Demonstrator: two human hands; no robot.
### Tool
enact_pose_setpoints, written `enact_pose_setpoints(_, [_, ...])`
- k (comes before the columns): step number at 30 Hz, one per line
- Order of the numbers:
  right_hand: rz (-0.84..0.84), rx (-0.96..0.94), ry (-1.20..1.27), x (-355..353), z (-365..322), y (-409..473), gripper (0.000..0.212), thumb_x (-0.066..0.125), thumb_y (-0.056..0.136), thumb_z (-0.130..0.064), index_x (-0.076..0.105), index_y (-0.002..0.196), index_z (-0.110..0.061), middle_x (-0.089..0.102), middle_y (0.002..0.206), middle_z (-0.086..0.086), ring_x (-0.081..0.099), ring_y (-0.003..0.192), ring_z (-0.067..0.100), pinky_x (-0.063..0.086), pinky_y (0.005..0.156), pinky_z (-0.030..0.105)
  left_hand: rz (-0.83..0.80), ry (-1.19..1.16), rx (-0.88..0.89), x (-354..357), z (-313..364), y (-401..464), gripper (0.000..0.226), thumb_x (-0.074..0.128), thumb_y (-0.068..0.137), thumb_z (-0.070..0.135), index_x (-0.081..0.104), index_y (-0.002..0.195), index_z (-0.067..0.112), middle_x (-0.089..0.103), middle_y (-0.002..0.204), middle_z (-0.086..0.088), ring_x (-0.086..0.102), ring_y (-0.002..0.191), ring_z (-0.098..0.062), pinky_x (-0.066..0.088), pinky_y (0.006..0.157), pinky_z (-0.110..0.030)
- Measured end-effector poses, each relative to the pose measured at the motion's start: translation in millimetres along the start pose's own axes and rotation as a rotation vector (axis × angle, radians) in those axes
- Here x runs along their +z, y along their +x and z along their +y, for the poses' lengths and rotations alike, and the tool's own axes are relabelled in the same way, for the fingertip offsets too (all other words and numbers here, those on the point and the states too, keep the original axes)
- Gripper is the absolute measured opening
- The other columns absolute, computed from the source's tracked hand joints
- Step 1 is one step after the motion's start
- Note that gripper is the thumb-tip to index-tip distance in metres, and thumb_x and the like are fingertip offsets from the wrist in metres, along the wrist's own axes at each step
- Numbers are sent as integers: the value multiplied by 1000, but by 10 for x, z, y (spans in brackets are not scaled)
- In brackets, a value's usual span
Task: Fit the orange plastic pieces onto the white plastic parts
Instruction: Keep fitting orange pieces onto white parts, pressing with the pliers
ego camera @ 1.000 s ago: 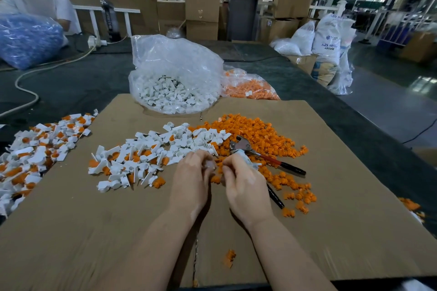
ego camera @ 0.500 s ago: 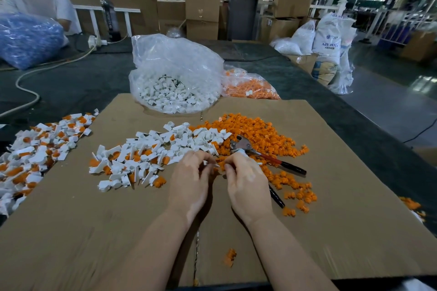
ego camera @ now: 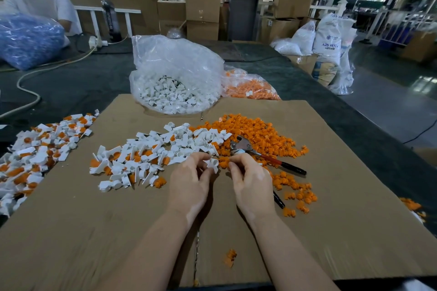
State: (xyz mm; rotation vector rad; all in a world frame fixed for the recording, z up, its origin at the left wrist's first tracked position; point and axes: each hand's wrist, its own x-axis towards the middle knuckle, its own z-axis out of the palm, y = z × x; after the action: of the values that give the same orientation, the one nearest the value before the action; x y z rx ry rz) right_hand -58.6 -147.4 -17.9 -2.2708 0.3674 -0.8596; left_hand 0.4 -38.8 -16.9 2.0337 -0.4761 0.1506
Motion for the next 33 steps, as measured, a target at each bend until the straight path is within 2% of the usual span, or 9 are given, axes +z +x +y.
enact_pose_setpoints(3, [8, -6, -13, 6, 2, -3, 8, 57, 91, -14, 64, 92, -13, 58, 78, -11, 54, 74, 8, 38, 65, 16, 44, -51, -42, 2, -5, -7, 17, 59, 87, 12, 58, 81, 27, 62, 75, 8, 57, 72, -10, 37, 57, -8])
enact_pose_setpoints(6, [22, -23, -31, 11, 2, -3, 7, 57, 90, -13, 64, 90, -14, 57, 77, -11, 52, 73, 7, 37, 64, 13, -23, -57, -78, -1, -13, -16, 24, 54, 88, 11, 54, 71, 28, 60, 68, 6, 55, 66, -11, 37, 55, -16])
enact_pose_setpoints(10, [24, -25, -29, 10, 7, -4, 6, 58, 90, -12, 64, 89, -12, 57, 77, -12, 52, 73, 7, 37, 64, 12, -85, 136, -4, 12, -11, 4, 13, 49, 93, 21, 50, 82, 27, 54, 74, 12, 46, 68, -4, 30, 56, -18])
enact_pose_setpoints(17, [-6, -30, -19, 8, 6, -6, 8, 57, 91, -14, 65, 92, -12, 61, 80, -8, 56, 77, 10, 45, 69, 21, -44, 43, 13, 12, 3, 20, 9, 46, 95, 14, 50, 89, 19, 54, 70, 13, 49, 65, 2, 36, 58, -4])
enact_pose_setpoints(20, [-11, -8, 15, 2, 16, -3, 8, 58, 91, -13, 66, 92, -13, 62, 80, -9, 57, 76, 7, 43, 68, 14, -63, 18, 6, 4, 2, 10, 7, 55, 91, 14, 52, 92, 20, 55, 72, 14, 49, 67, 3, 36, 60, -1])
enact_pose_setpoints(23, [-8, 19, 97, 10, 24, -2, 7, 60, 89, -9, 66, 90, -13, 63, 77, -10, 59, 73, 5, 43, 66, 8, -71, -31, -19, -11, -14, -2, 20, 65, 84, 11, 52, 93, 23, 55, 75, 14, 51, 69, 3, 36, 60, 0])
enact_pose_setpoints(28, [-67, 74, 231, 23, 19, -4, 10, 59, 89, -9, 64, 88, -17, 66, 77, -7, 64, 75, 5, 54, 71, 25, -86, -91, -73, -23, -30, 25, 17, 67, 83, 13, 57, 90, 26, 57, 74, 14, 53, 72, 3, 37, 60, -1])
enact_pose_setpoints(31, [-68, 35, 133, 17, 19, -7, 8, 60, 89, -16, 60, 84, -21, 58, 70, -18, 59, 70, -2, 46, 63, 12, -111, -152, -99, -34, -32, 30, 19, 65, 85, 14, 57, 85, 31, 59, 74, 12, 55, 72, 1, 37, 58, -1])
enact_pose_setpoints(33, [-68, 15, 40, 17, 20, -11, 6, 60, 90, -21, 59, 84, -20, 54, 68, -17, 54, 66, -1, 41, 59, 11, -131, -181, -119, -31, -31, 32, 20, 65, 85, 15, 56, 83, 33, 60, 75, 9, 56, 73, -3, 38, 59, -4])
